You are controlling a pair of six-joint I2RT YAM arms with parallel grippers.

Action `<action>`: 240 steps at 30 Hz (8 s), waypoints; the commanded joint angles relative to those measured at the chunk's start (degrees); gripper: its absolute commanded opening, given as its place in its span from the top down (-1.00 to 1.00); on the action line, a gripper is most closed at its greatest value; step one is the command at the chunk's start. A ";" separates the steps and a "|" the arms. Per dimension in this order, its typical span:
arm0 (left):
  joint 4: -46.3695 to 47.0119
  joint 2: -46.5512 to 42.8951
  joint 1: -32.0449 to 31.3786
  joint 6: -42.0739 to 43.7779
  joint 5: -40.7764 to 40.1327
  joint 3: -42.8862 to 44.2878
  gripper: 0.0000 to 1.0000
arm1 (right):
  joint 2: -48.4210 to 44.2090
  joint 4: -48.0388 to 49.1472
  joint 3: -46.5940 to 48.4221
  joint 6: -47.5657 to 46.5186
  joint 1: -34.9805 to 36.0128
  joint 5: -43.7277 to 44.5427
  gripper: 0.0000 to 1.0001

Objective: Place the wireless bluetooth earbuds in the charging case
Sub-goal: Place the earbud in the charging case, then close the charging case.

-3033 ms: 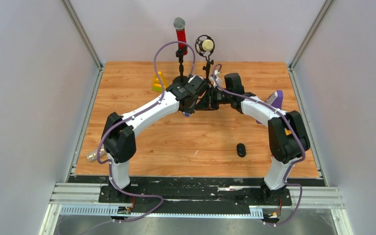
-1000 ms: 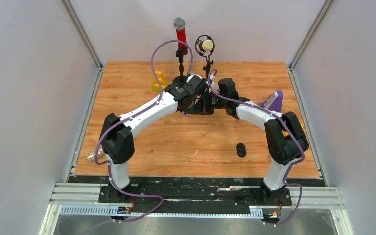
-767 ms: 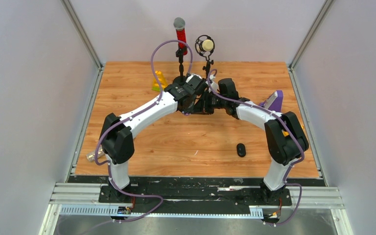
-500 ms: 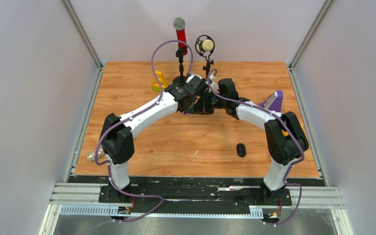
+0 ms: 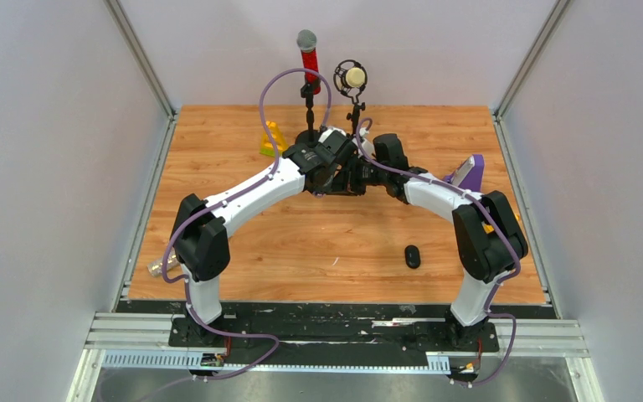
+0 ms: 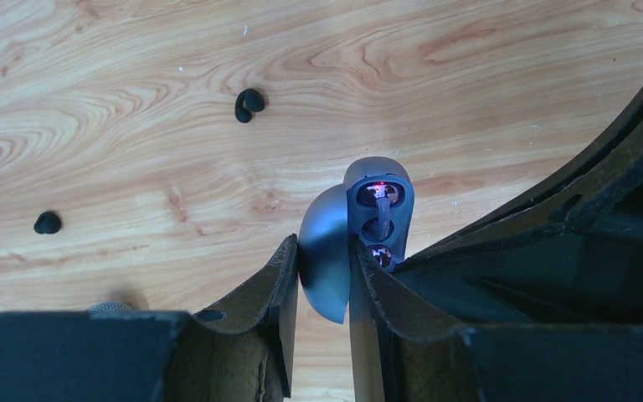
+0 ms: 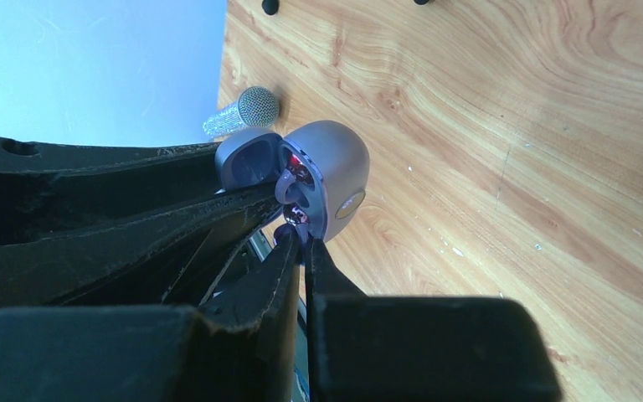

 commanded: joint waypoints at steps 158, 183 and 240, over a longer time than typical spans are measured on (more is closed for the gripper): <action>6.29 -19.15 -2.90 31.12 56.01 -12.98 0.99 | -27.87 -26.12 -17.15 -88.96 -9.14 -44.68 -0.58; 6.12 -17.54 -3.60 30.51 54.98 -12.36 0.99 | -24.02 -25.34 -15.12 -84.05 -7.35 -41.15 -0.42; 5.35 -15.43 -5.75 30.19 47.75 -10.42 0.67 | -20.72 -24.36 -12.21 -77.25 -5.22 -38.22 0.85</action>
